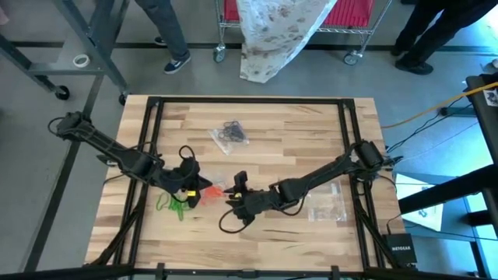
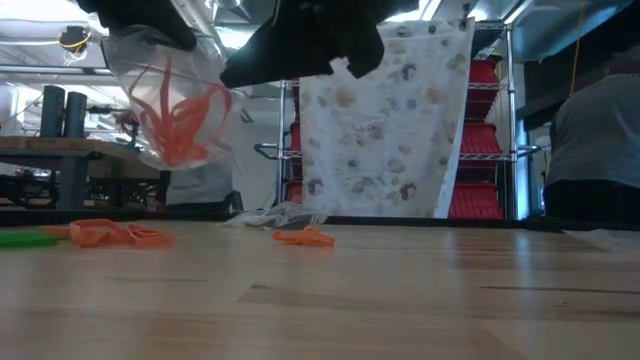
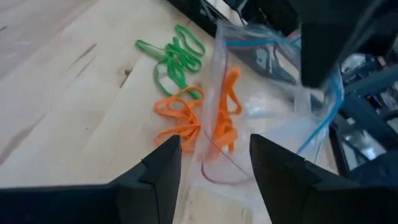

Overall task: Sort rubber bands
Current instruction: Put the orange rubber band into the transparent zip bag

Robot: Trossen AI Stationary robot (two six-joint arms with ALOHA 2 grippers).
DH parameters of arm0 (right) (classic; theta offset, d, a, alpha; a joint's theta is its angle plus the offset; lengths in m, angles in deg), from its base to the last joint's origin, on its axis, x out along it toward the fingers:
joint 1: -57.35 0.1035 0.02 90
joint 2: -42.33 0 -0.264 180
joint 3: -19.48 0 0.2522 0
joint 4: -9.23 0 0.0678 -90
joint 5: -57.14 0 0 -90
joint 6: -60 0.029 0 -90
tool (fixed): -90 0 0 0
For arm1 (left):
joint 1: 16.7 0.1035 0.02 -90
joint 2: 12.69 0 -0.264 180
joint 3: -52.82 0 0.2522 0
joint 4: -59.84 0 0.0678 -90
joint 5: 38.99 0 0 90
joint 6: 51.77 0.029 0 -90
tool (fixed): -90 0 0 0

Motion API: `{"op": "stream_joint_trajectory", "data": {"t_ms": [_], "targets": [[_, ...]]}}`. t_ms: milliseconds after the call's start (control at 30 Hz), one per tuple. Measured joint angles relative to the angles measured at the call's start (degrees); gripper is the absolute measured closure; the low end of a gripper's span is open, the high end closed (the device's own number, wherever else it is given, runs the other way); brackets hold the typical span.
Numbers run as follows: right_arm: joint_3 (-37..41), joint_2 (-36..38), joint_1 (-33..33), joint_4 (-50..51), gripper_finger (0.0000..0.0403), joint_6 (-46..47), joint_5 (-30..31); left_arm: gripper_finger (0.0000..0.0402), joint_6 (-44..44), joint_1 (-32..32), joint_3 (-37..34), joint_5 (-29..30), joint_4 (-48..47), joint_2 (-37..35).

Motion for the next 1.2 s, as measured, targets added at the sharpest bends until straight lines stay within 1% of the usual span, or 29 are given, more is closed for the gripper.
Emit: {"op": "stream_joint_trajectory", "data": {"t_ms": [133, 200, 267, 367, 500, 533, 567, 700, 833, 933, 1033, 1100, 1200], "targets": [[0.01, -0.02, -0.38, 0.24, 0.0221, -2.12, -0.43, 0.0401, -0.9, 0.1, 0.0, 0.04, 0.38, 0.32], [0.01, -0.02, -0.51, 0.4, 0.0224, -1.18, 0.08, 0.0401, -0.88, 0.08, 0.0, 0.0, 0.5, 0.51], [0.01, -0.02, -0.8, 1.36, 0.0238, 0.73, 1.2, 0.0401, -0.61, 0.06, 0.0, 0.02, 1.8, 0.55], [0.01, -0.02, -1.22, 3.34, 0.028, 2.36, 1.29, 0.0401, 0.64, 0.08, 0.0, 0.0, 3.17, 0.55], [0.01, -0.02, -1.14, 5.91, 0.0366, 2.49, 0.66, 0.0401, 0.63, 0.08, 0.0, 0.02, 2.99, 0.59], [0.01, -0.02, -1.14, 6.18, 0.0383, 2.5, 0.57, 0.0401, 0.63, 0.08, 0.0, 0.02, 2.97, 0.6], [0.01, -0.02, -1.1, 6.15, 0.0393, 2.5, 0.26, 0.0401, 0.63, 0.08, 0.0, 0.02, 2.99, 0.6], [-0.56, -0.02, -1.08, 6.99, 0.0396, 5.28, -0.84, 0.0401, 0.63, 0.08, 0.0, 0.02, 2.86, 0.6], [-3.33, -0.02, -1.08, 10.21, 0.0401, 5.99, -1.31, 0.0401, 0.63, 0.08, 0.0, 0.02, 2.3, 0.6], [-6.54, -0.02, -1.09, 14.62, 0.0402, 7.23, -2.77, 0.0401, 0.63, 0.08, 0.0, 0.74, 0.59, 0.6], [-10.37, -0.02, -1.1, 20.15, 0.0402, 9.39, -3.63, 0.0401, -0.29, 0.19, 0.0, 2.91, -3.26, 0.59], [-12.99, -0.02, -1.28, 24.51, 0.0402, 12.27, -5.47, 0.0401, -1.24, 0.71, 0.0, 3.41, -5.19, 0.43], [-17.61, -0.07, -1.93, 30.47, 0.0403, 19.77, -6.22, 0.0401, -0.86, 1.13, 0.01, 3.41, -4.61, 0.32]]}}
